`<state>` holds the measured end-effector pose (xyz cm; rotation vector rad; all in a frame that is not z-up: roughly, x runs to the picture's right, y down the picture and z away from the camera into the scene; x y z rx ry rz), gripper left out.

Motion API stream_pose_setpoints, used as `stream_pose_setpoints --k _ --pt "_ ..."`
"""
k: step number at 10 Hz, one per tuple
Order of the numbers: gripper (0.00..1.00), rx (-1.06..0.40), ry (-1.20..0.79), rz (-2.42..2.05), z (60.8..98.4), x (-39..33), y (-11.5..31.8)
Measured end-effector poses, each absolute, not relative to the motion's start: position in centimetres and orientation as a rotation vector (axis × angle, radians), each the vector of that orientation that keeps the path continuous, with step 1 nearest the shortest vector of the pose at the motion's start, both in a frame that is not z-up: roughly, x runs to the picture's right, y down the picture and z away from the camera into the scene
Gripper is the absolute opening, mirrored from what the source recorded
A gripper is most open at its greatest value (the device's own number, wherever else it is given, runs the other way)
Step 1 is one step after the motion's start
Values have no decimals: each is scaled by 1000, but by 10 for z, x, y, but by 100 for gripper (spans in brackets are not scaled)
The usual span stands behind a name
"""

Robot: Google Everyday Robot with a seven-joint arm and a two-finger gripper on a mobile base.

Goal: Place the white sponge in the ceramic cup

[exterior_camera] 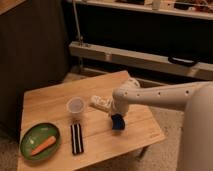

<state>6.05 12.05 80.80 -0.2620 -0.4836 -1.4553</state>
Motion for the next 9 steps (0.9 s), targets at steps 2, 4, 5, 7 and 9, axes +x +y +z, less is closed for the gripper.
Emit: stream_pose_setpoints --k 2,4,5,7,9 --pt "30 -106 -466 -1492 766 54 80" --pt "30 66 -465 -1537 726 41 40" --pt "30 132 -468 -1557 711 34 25" --pt "30 326 -487 -1614 666 6 -14" --pt "30 475 -513 -1669 630 -28 -42"
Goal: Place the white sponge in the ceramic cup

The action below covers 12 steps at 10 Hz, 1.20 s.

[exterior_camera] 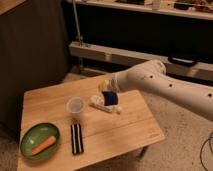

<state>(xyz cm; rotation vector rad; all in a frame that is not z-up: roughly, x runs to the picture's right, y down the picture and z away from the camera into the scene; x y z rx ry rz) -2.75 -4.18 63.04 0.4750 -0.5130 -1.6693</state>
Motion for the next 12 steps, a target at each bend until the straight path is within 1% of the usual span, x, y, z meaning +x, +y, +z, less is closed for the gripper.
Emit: stream_pose_setpoints --k 1,2,3,4,5,6,9,12 --pt "30 563 -537 -1709 610 -58 -60" --pt "27 617 -571 -1739 599 -83 -74" --pt "19 676 -618 -1769 592 -110 -87" --pt "12 730 -672 -1795 590 -136 -97" --pt "10 783 -729 -1820 593 -164 -105" --pt "10 813 -768 -1835 600 -184 -108" --pt "10 846 -800 -1872 627 -213 -95" --pt "10 827 -779 -1889 644 -193 -71"
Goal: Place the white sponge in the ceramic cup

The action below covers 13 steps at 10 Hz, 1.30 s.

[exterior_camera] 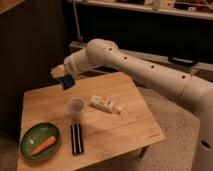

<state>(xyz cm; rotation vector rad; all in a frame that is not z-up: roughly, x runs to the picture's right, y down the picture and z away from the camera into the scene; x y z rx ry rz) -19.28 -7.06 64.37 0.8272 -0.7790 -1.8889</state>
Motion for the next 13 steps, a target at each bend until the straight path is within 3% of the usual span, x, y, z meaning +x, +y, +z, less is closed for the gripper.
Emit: stream_pose_setpoints --k 7,13 --pt "10 826 -774 -1888 646 -188 -67" --pt "10 1078 -737 -1858 677 -185 -37"
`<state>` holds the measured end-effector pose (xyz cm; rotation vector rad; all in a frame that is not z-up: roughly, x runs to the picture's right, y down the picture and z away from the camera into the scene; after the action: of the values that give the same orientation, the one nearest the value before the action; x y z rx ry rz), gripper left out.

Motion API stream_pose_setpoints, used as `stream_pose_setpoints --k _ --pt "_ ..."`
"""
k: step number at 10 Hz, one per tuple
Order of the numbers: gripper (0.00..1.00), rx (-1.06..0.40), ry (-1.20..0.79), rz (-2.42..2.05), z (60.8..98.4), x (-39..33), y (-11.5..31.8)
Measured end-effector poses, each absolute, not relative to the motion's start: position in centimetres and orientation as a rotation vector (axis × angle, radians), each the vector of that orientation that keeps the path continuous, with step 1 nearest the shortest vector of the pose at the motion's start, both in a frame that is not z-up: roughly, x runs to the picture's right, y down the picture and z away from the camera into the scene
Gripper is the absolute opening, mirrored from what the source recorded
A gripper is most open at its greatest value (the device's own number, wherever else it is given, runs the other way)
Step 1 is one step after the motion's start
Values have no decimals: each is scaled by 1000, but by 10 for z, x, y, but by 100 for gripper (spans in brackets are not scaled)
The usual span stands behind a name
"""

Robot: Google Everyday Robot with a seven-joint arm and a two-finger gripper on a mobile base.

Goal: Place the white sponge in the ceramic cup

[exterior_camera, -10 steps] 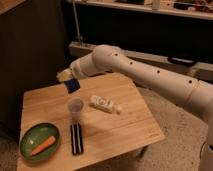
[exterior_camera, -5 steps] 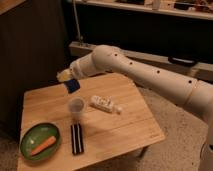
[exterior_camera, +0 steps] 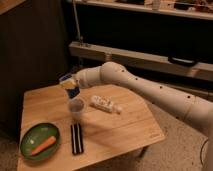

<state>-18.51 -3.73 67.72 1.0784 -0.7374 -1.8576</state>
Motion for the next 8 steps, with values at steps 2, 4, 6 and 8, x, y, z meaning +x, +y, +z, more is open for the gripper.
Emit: stream_pose_setpoints --k 2,4,6,8 --pt "10 1101 -748 -1871 679 -188 -34" --pt "10 1098 -755 -1888 688 -188 -24" --pt "10 1106 -766 -1905 697 -188 -11" --pt "10 1111 -783 -1915 704 -190 1"
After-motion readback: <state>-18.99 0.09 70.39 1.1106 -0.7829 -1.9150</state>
